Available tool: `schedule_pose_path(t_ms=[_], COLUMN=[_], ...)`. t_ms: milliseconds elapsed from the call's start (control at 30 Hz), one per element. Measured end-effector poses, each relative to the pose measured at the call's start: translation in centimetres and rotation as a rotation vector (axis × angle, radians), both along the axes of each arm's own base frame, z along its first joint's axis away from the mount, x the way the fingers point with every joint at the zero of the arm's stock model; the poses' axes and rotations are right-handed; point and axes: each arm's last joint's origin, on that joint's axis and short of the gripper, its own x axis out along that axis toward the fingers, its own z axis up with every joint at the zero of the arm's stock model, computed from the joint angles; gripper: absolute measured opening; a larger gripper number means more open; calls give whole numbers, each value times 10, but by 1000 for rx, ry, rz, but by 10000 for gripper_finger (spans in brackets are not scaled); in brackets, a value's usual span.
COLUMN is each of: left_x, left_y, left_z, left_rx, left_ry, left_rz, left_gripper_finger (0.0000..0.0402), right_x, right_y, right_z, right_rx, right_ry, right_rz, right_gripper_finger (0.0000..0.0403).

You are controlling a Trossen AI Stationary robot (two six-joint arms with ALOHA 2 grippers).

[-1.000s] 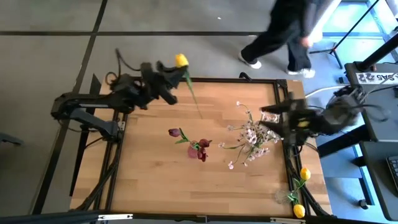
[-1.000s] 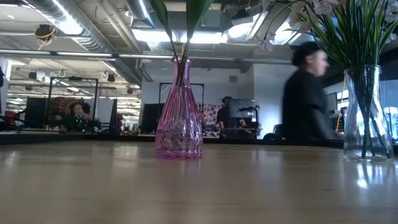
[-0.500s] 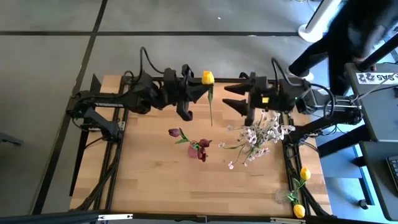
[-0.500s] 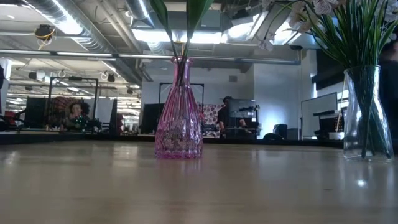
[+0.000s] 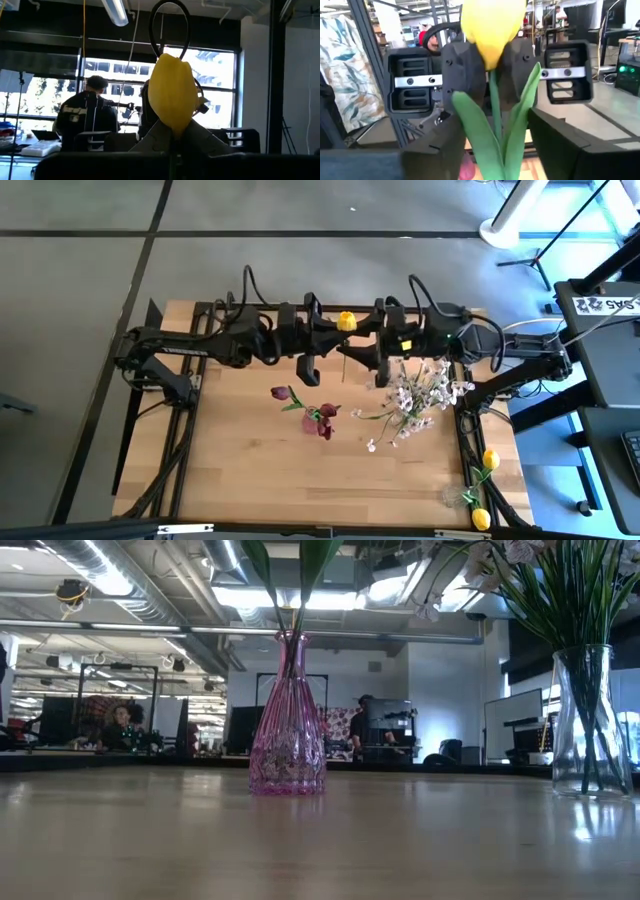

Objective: Sort flowers into vase by color
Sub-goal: Put the yellow flower into the bottom transparent vase

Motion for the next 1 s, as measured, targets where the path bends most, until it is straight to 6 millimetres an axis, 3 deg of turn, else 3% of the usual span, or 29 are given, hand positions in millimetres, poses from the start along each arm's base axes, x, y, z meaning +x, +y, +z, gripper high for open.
schedule_pose_path(t_ms=[100, 267, 333, 467, 667, 833, 1000], left_x=[0, 0, -2, -19, -66, -97, -105], left_y=[0, 2, 3, 3, 0, -2, -3], left_z=[0, -1, 0, 11, 30, 39, 44], left_rx=[-1, -2, -3, 1, 33, 0, 0], left_ry=[2, 12, 28, 63, 192, 244, 219], left_rz=[1, 8, 15, 16, -37, -111, -101], left_gripper_finger=[28, 65, 81, 110, 140, 145, 145], right_x=[0, -1, -1, -10, -53, -99, -128], right_y=[0, -1, -1, -1, -2, 6, 31], right_z=[1, 2, 2, 9, 33, 54, 58], right_rx=[0, 1, -6, -14, -19, -12, 41], right_ry=[-6, -17, -13, -48, -136, -239, -202], right_rz=[-12, -22, -24, -35, 0, 350, 763], right_gripper_finger=[171, 46, 15, 20, 12, 6, 8])
